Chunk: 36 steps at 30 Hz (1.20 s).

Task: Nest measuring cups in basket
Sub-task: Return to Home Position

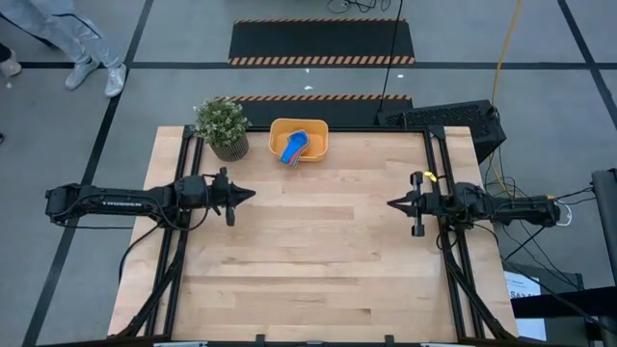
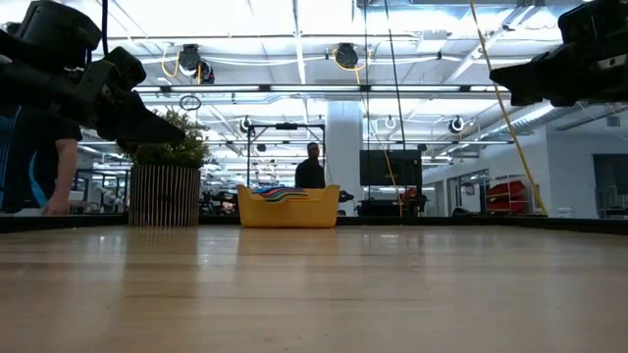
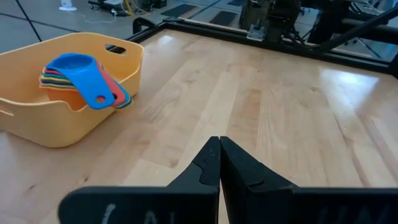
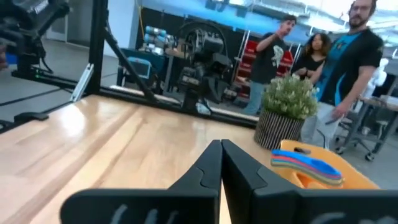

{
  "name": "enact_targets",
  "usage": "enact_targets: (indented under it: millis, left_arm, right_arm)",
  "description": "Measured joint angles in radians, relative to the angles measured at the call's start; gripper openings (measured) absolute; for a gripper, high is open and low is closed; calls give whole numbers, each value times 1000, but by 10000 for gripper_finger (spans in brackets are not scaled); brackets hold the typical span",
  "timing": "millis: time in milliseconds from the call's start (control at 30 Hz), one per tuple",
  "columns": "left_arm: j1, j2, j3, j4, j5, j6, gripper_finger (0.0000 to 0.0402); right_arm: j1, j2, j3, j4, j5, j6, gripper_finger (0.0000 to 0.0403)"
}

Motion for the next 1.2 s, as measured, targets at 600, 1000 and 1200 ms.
enact_targets:
  millis: [600,1000,1200]
  left_arm:
    - [0,0,0,-29,0,3,1]
    - [0,0,0,-27,9,30,1]
    - [0,0,0,-25,53,29,1]
  right_arm:
    - [93,0,0,-46,81,15,0]
    - [93,52,0,-50,81,45,0]
    - [93,88,0,-51,81,72,0]
